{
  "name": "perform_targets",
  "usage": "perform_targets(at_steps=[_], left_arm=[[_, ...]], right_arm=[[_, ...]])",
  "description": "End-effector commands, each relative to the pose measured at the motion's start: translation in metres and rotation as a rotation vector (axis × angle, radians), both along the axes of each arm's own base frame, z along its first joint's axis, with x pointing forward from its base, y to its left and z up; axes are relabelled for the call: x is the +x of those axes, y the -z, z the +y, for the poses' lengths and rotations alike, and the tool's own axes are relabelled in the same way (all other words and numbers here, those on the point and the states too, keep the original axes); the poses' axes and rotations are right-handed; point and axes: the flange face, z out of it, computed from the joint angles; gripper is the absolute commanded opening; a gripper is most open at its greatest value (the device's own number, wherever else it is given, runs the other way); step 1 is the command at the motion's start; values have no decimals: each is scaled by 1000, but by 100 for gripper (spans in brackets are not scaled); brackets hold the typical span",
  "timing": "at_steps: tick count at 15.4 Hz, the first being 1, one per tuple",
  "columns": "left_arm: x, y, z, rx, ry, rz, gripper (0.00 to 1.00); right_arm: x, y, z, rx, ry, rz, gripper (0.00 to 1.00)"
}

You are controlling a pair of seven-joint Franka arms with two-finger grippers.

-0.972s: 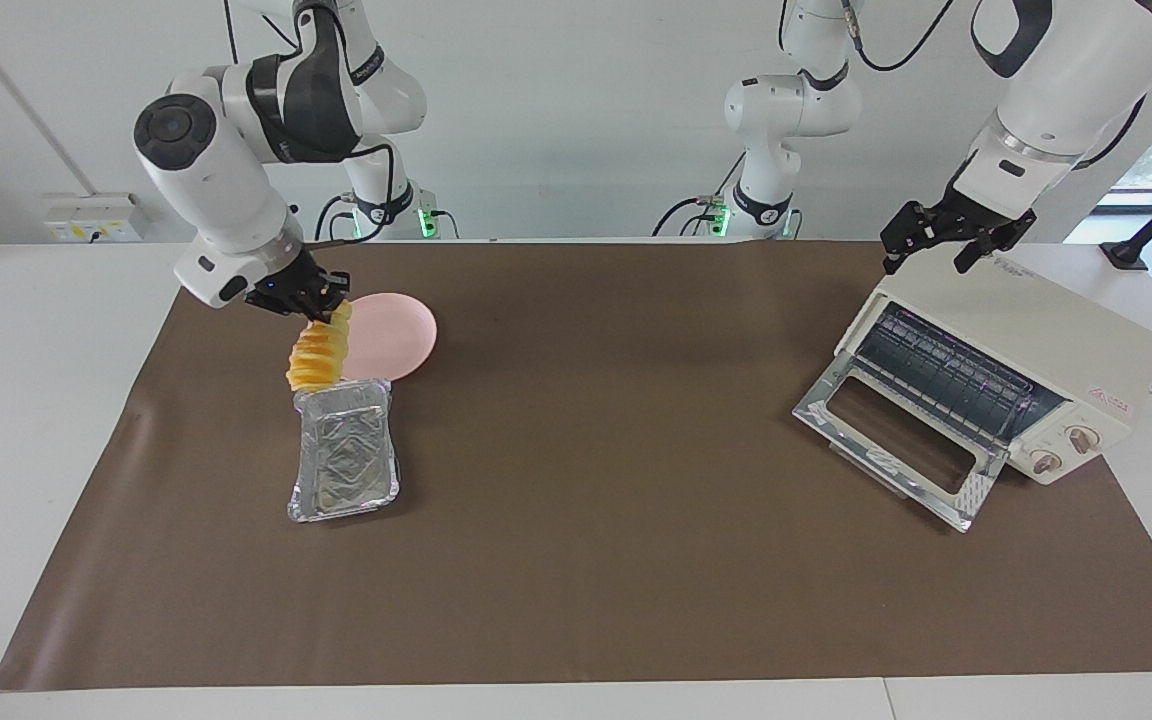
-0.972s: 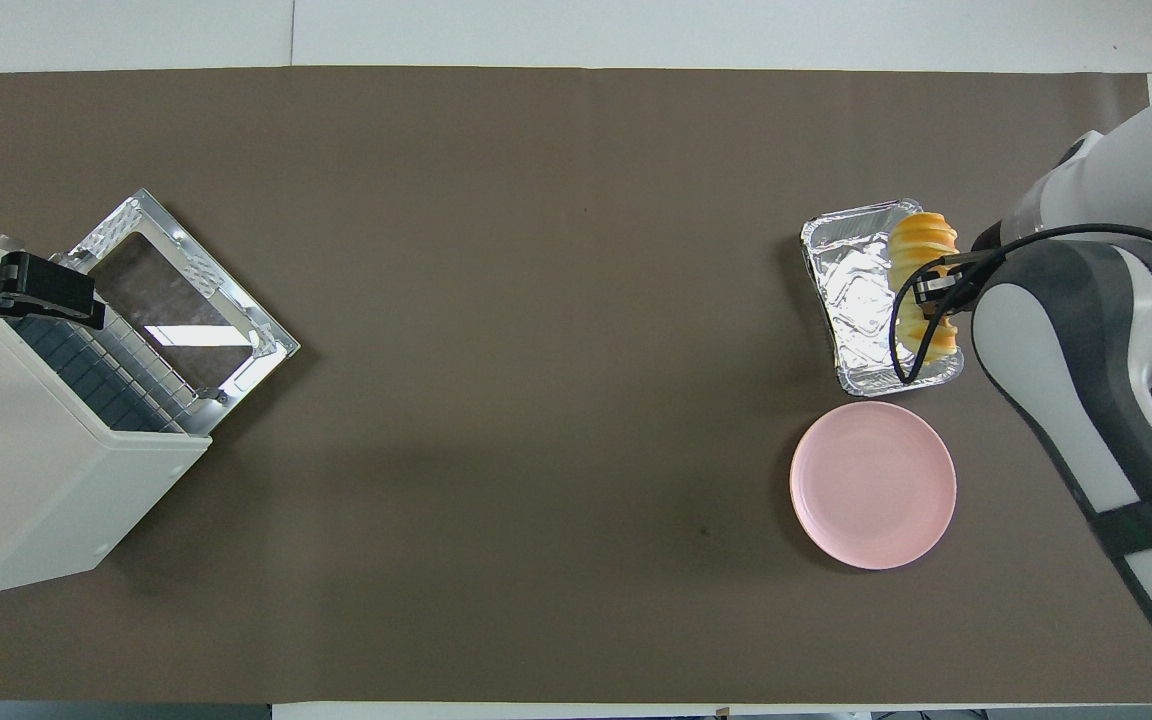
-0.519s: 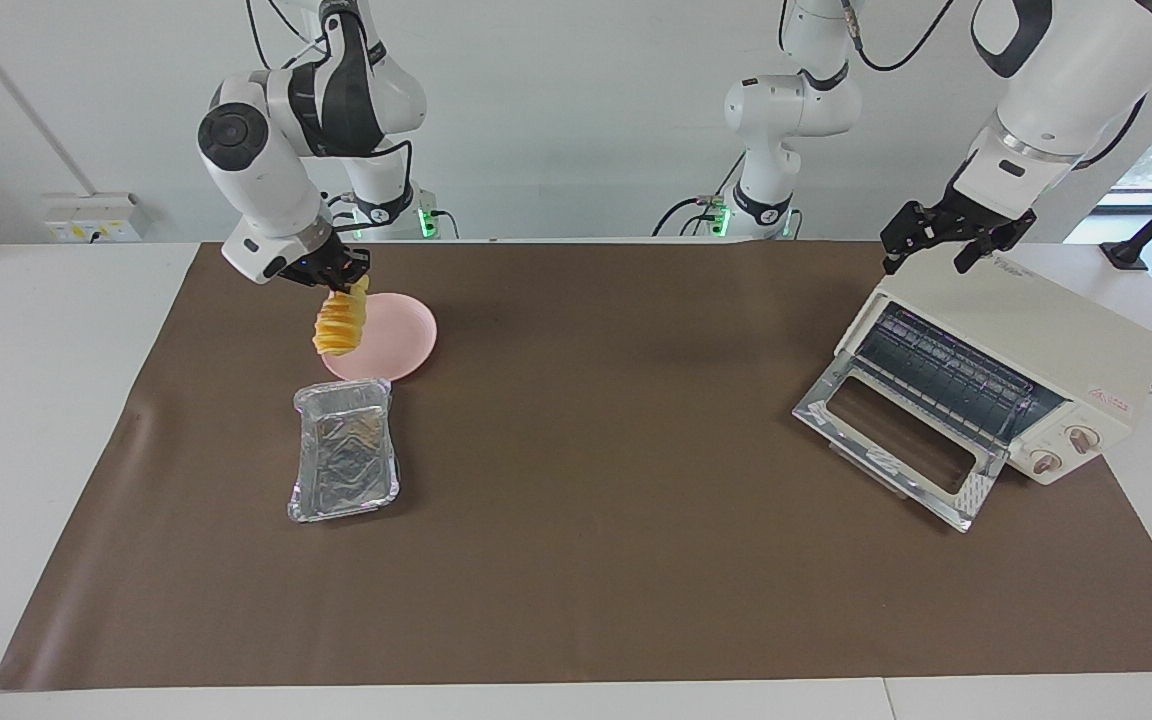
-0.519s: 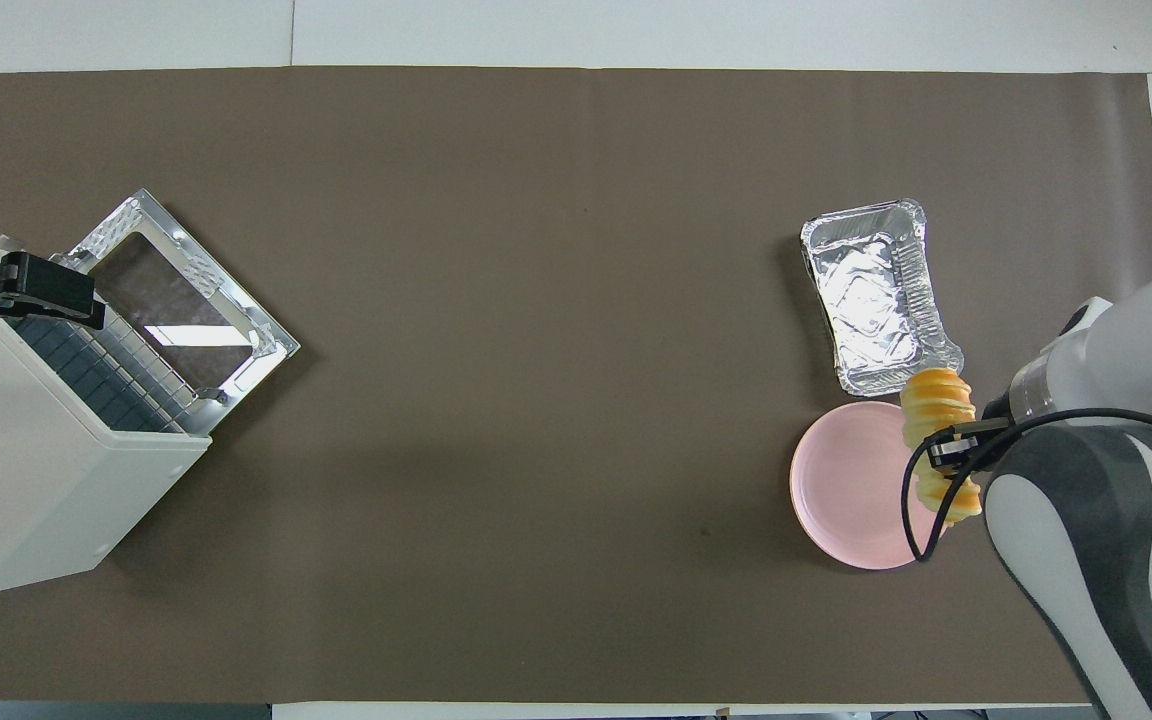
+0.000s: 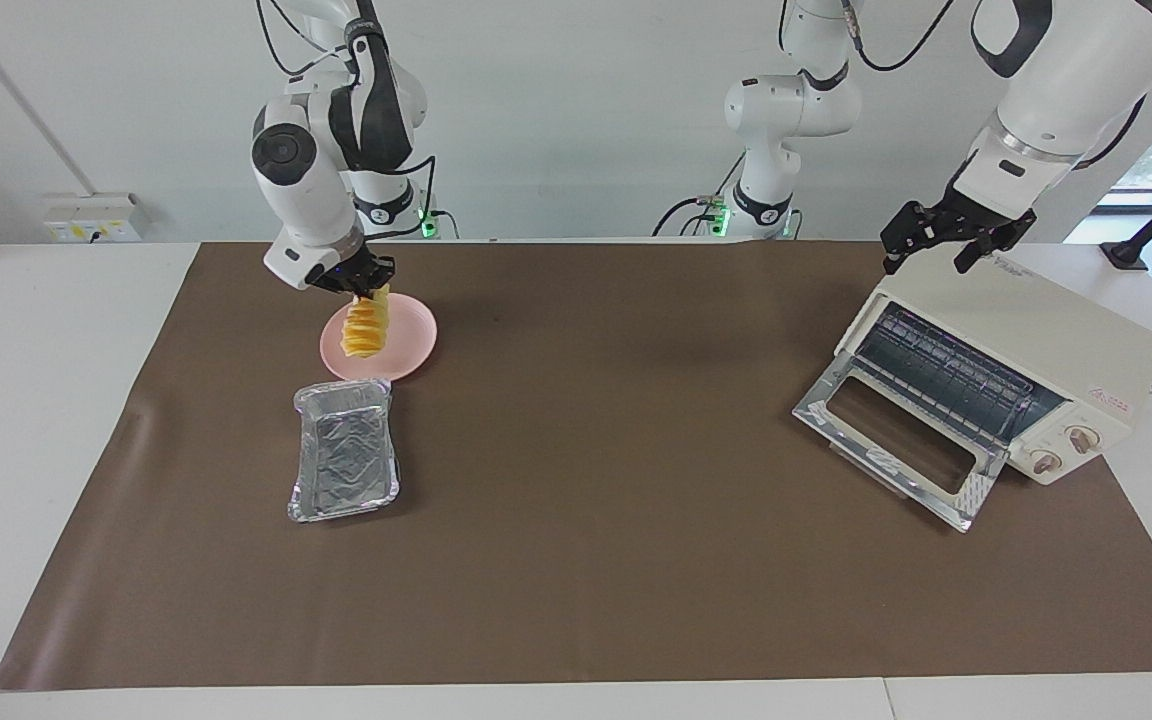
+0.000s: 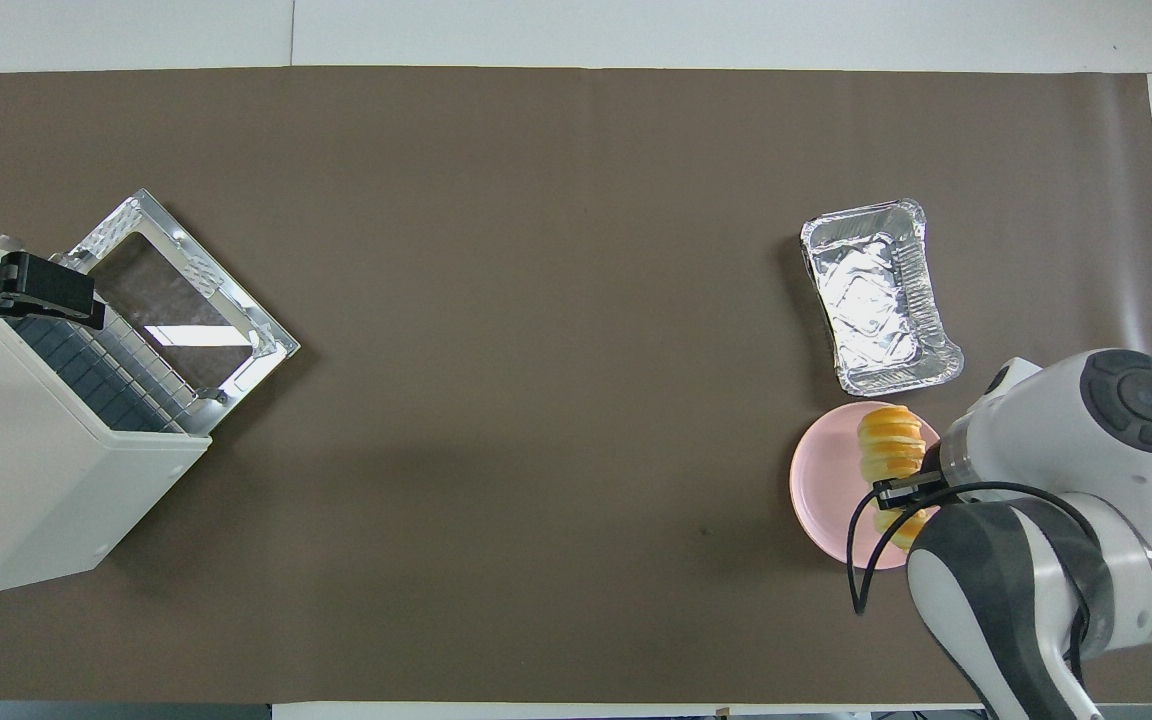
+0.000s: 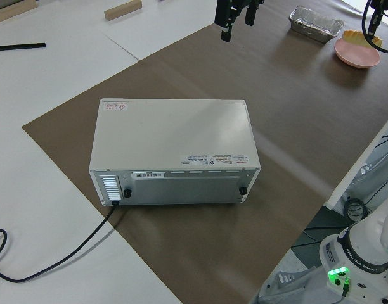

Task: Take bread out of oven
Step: 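Carry the bread with the right gripper onto the pink plate and release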

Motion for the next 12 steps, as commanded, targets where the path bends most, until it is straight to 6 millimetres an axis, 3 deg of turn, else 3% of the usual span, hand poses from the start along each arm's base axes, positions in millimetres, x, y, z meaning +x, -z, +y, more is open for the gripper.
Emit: perform_targets(at_steps=[1,12], left_arm=[[-3,-3,4,7,-7,-16,100],[-3,-3,3,7,-5,-16,100]], right_arm=[[-8,10,-3,5,17,-30,0],[-17,37,-9,6,21,-24,0]])
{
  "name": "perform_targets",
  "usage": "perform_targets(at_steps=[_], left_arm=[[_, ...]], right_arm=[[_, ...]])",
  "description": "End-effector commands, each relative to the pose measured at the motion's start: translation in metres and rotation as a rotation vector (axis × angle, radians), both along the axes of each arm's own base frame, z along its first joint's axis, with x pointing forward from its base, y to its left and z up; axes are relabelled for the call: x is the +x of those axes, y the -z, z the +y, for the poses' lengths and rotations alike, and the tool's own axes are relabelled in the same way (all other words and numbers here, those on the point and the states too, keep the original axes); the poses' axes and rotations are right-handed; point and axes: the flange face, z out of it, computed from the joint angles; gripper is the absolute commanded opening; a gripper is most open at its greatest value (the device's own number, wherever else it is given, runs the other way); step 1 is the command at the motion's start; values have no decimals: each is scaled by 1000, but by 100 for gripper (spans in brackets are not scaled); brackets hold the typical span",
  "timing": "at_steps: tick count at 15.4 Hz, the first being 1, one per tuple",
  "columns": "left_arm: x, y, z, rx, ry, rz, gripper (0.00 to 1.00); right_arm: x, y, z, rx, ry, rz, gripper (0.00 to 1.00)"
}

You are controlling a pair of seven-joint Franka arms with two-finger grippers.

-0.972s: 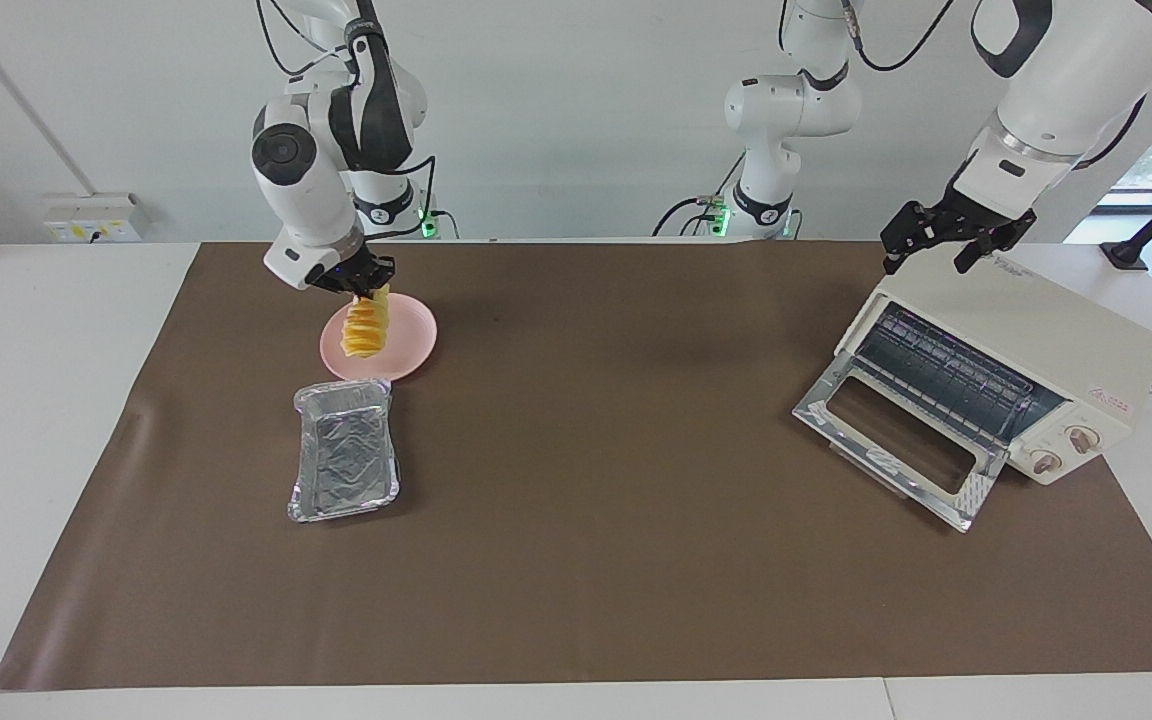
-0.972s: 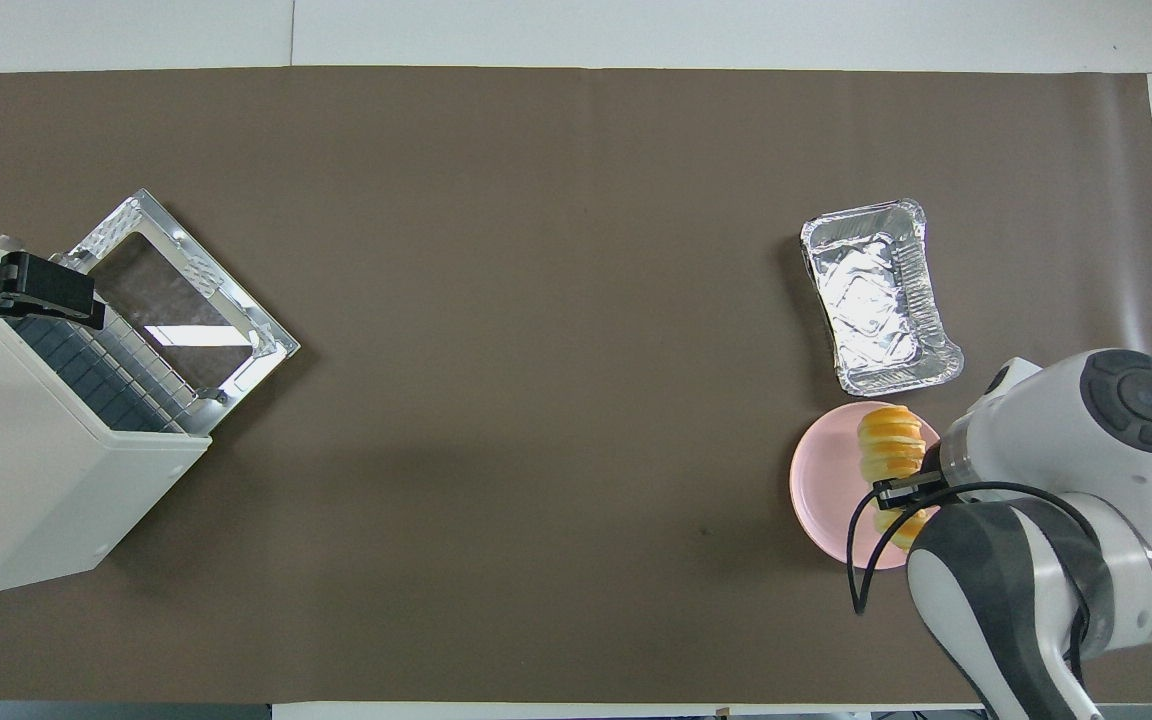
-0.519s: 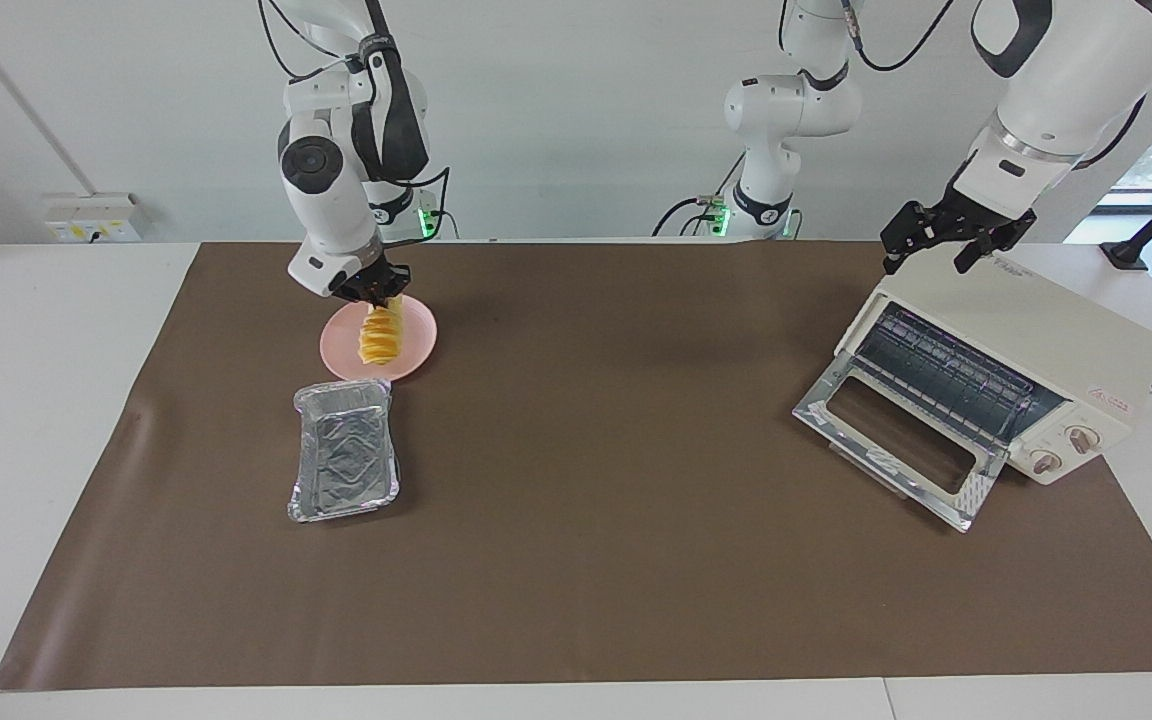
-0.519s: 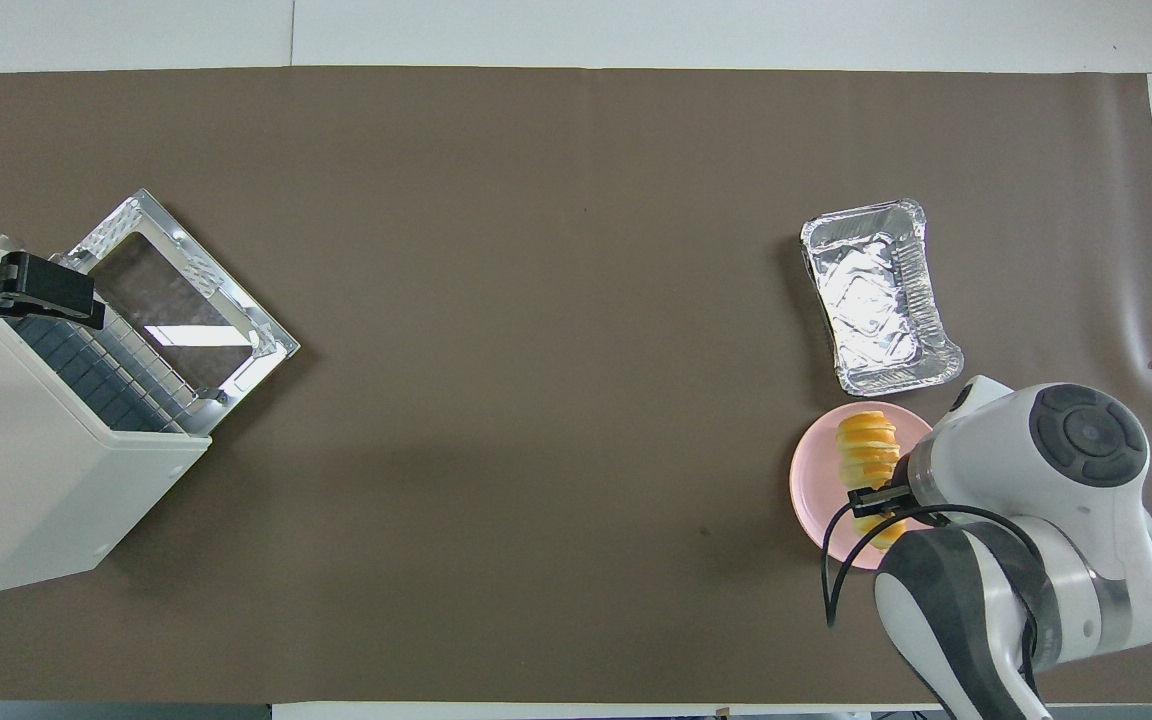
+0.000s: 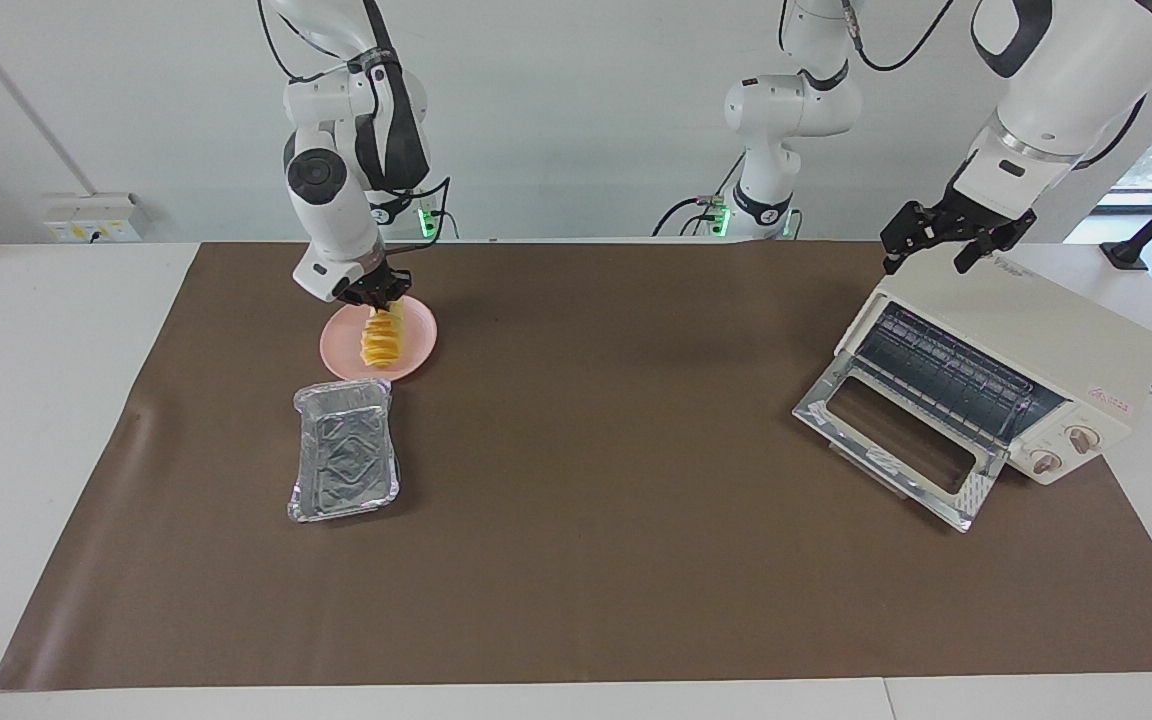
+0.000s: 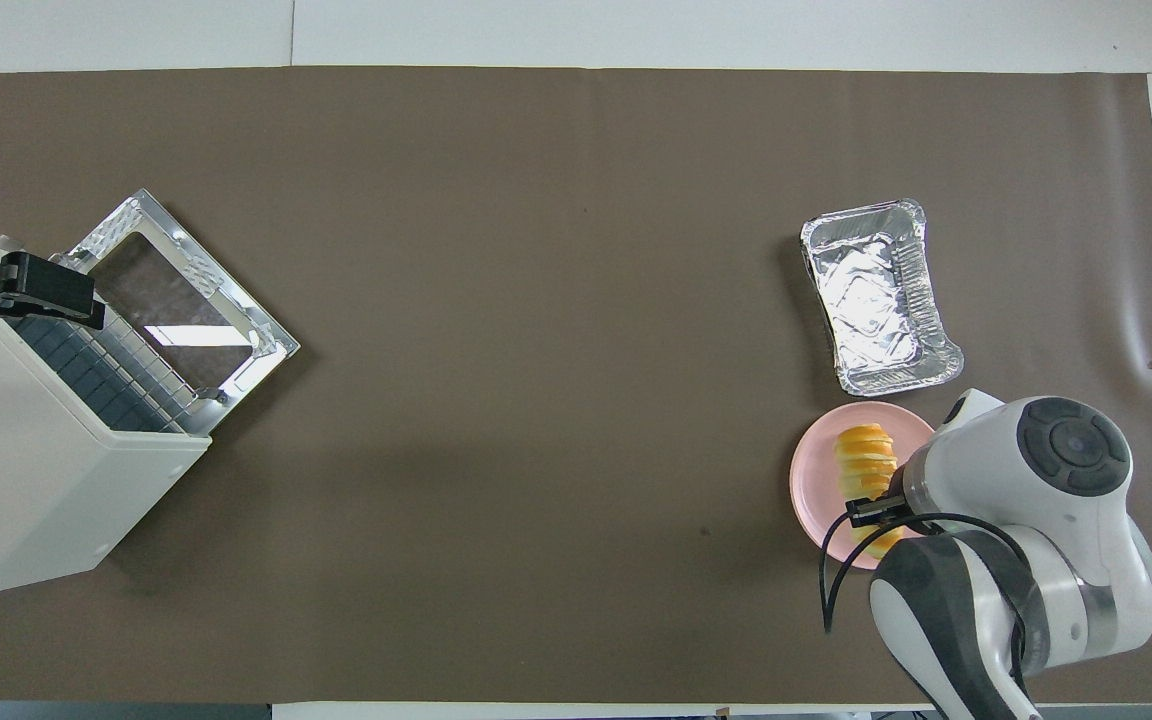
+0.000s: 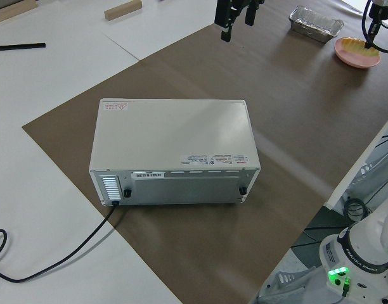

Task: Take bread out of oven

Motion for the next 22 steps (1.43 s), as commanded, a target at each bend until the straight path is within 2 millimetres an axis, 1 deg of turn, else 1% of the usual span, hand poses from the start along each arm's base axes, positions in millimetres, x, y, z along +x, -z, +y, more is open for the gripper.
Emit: perform_targets(at_steps=[1,5,6,7,8,9,10,12,13,15,18,21,22], left_arm=[[-3,-3,3,7,-5,-16,100],[-3,-3,3,7,-5,-14,100],[-3,-3,3,7,-5,-16,100],[-3,-3,4,7,-5,-16,100],[-3,-3,4,7,-5,-16,100],[-3,-3,4,7,-7,-16,100],[-3,-3,4,7,-7,-16,100],[-3,-3,4,5,-7,-15,100],[-3,-3,3,7,-5,-16,100],[-3,-3,3,7,-5,-14,100],[-3,-3,4,7,-7,-14,100],[-3,-3,3,7,-5,-16,100],[-3,-3,4,7,-7,-16,100]], right_arm=[[-2,8,-3,6,15,-15,0],[2,14,-4,7,24,-21,0],[2,15,-3,5,28,-17,45],[5,14,-2,3,42,-16,82],[12,9,-1,1,54,-21,100],[22,-1,1,1,53,-7,100],[34,-15,1,2,56,3,100],[60,-57,6,6,57,2,100],[72,-84,7,8,57,-4,100],[91,-135,3,11,62,-41,100],[104,-200,2,18,63,-105,100],[106,-249,-3,23,72,-132,100],[109,-261,-6,22,78,-134,100]])
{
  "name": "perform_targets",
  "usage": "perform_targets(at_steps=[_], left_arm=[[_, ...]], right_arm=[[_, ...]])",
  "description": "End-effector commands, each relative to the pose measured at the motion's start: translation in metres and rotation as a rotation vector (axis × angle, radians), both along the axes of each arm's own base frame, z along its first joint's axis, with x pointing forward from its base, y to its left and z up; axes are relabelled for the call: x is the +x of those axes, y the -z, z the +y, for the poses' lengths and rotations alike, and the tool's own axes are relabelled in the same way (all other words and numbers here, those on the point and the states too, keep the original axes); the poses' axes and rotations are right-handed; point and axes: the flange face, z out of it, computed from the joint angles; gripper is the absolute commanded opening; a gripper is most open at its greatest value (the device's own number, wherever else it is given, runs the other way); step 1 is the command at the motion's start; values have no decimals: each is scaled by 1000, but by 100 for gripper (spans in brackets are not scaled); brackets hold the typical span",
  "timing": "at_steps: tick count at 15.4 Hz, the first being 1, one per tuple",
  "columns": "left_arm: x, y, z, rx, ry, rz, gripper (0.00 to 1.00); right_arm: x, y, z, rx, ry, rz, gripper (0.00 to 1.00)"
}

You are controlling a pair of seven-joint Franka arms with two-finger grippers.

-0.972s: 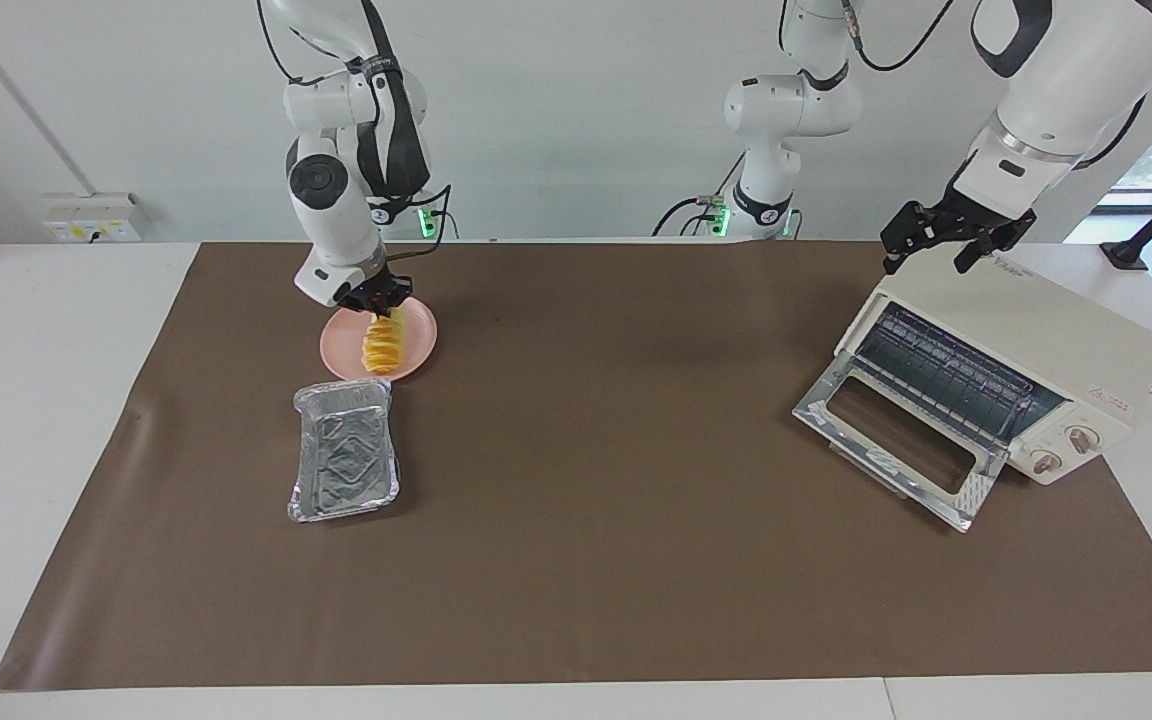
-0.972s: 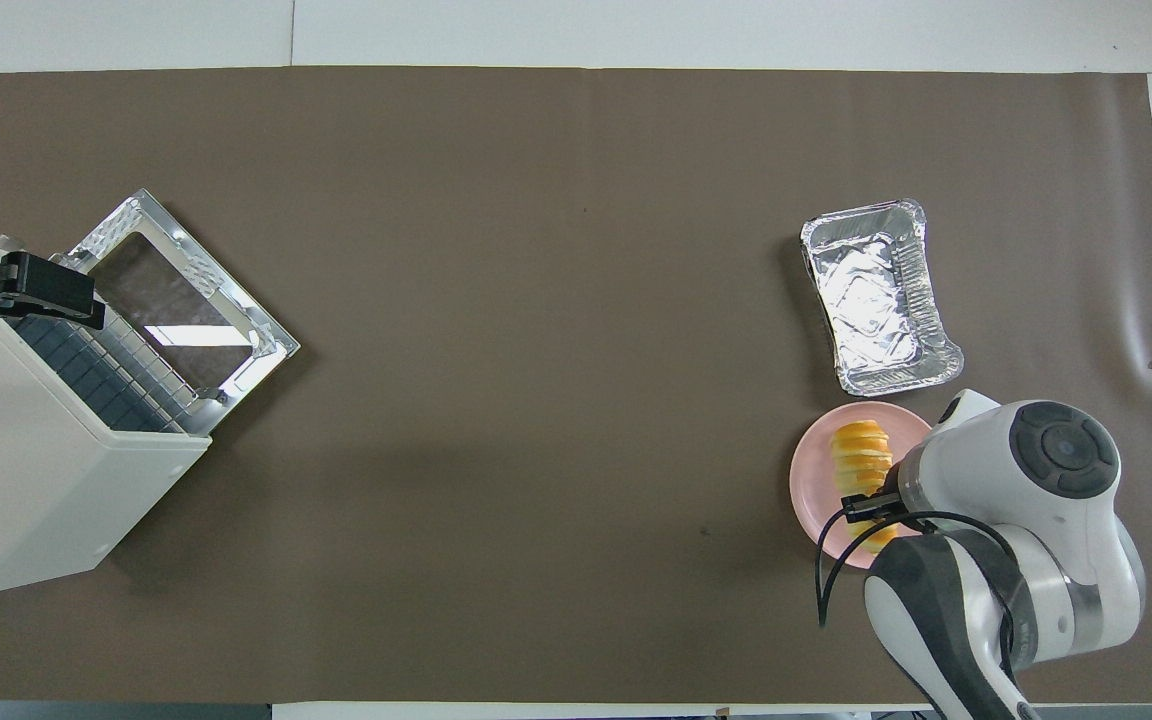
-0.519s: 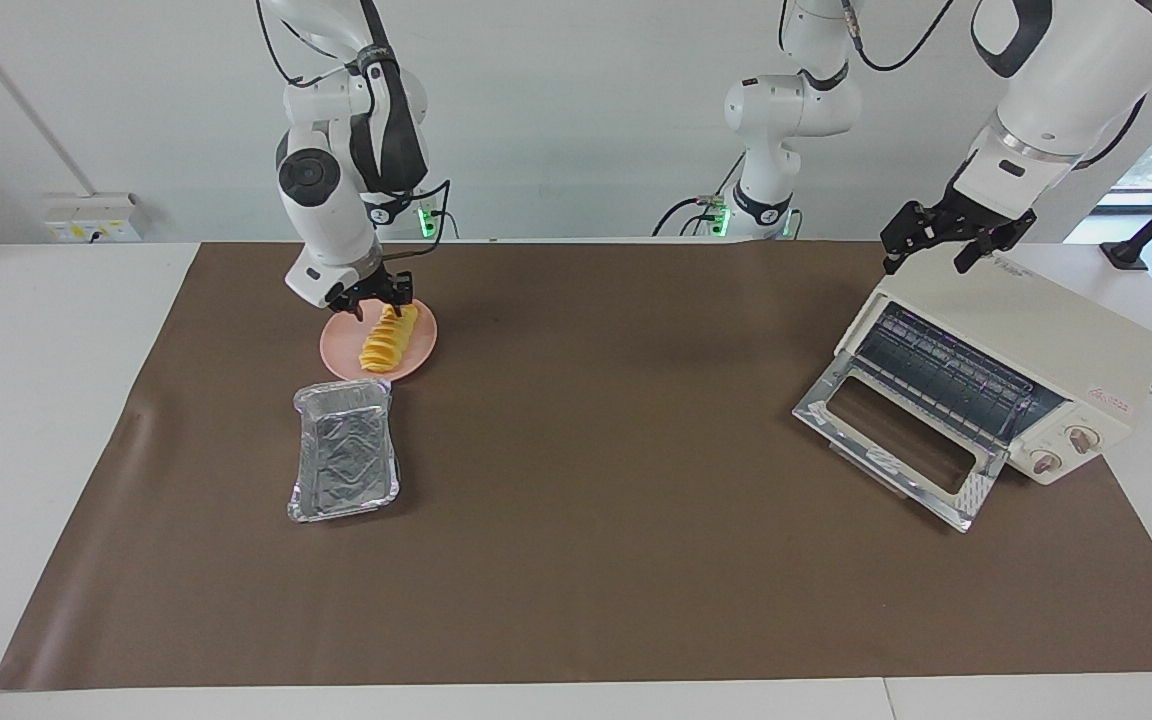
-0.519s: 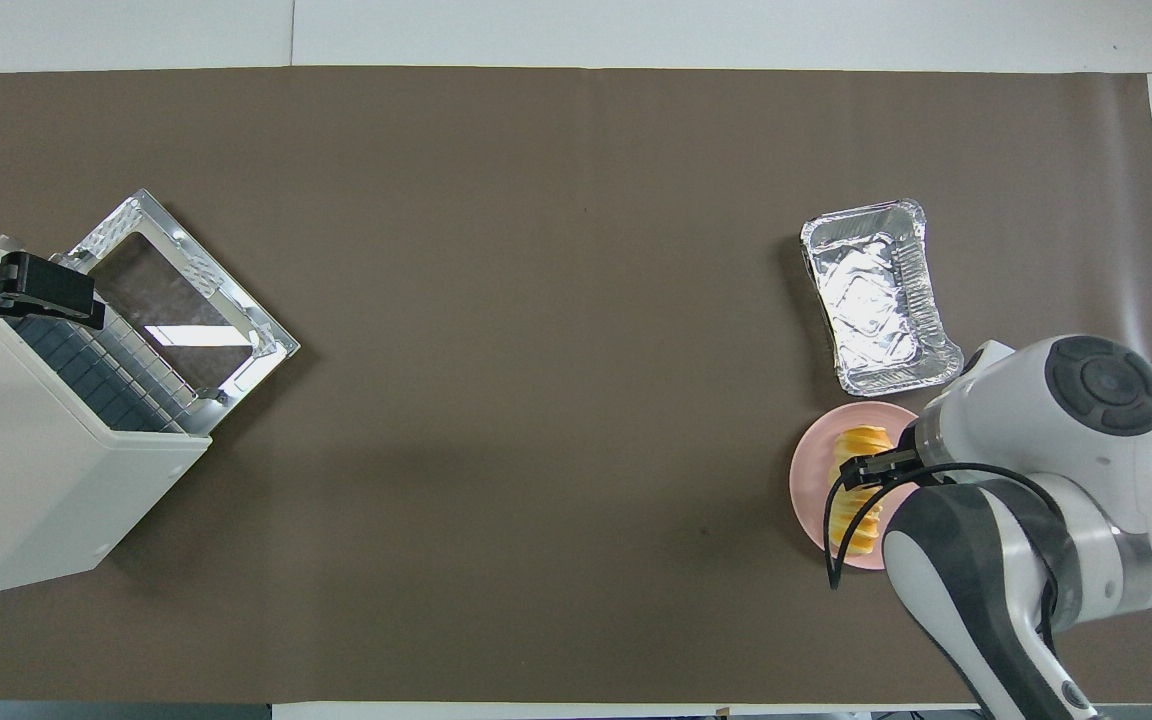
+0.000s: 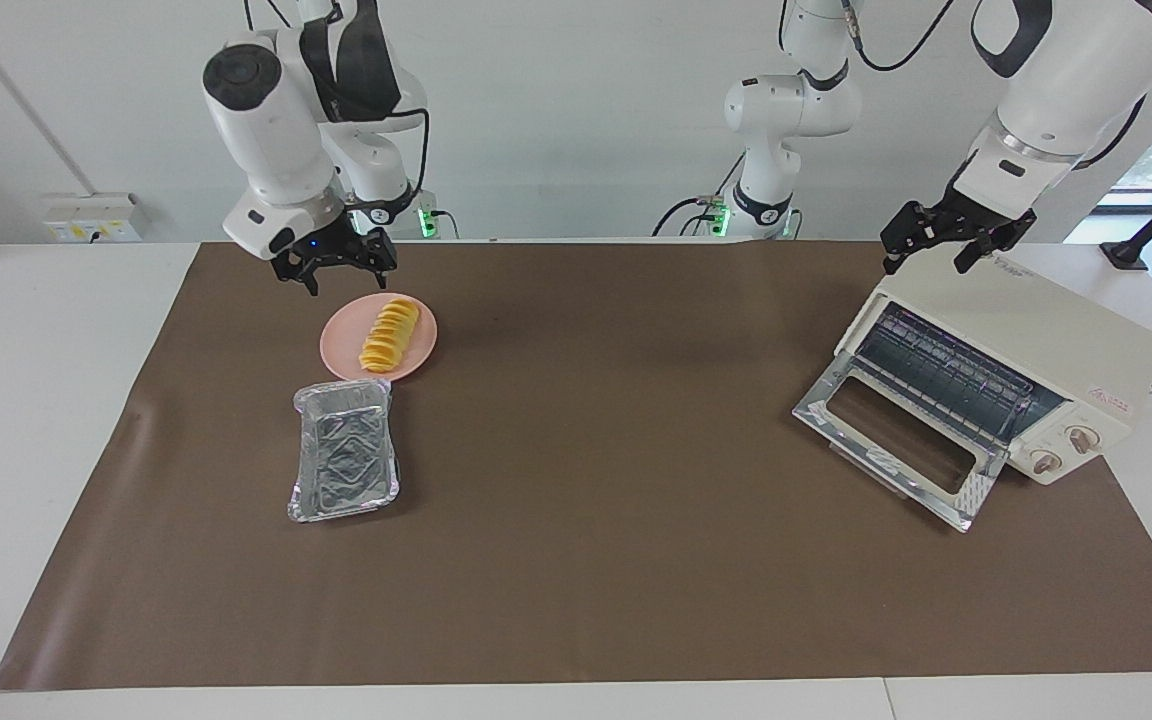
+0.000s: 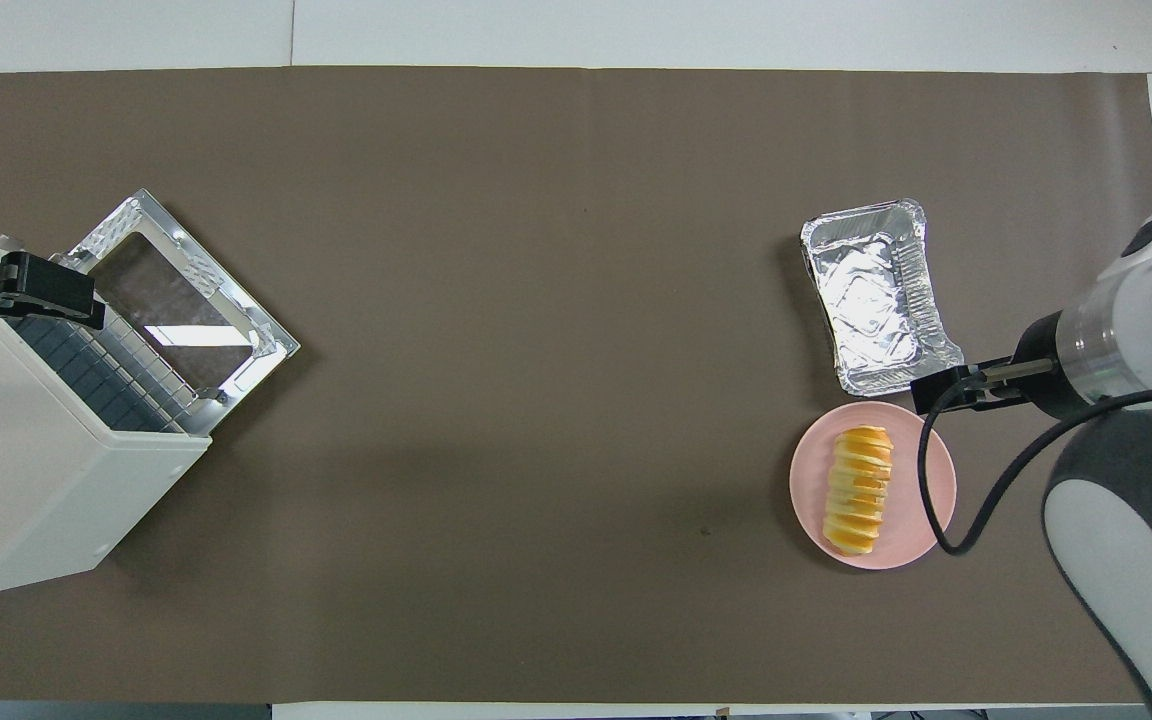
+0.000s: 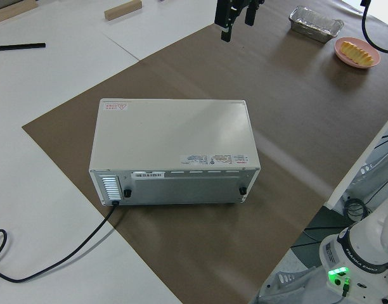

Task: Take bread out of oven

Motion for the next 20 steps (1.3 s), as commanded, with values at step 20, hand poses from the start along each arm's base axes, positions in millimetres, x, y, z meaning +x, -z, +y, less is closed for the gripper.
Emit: perform_targets(at_steps=[20], left_arm=[[-3,-3,4,5,-7,-14,100]], right_arm=[[35,-38,-70,-28,134,-8,100]])
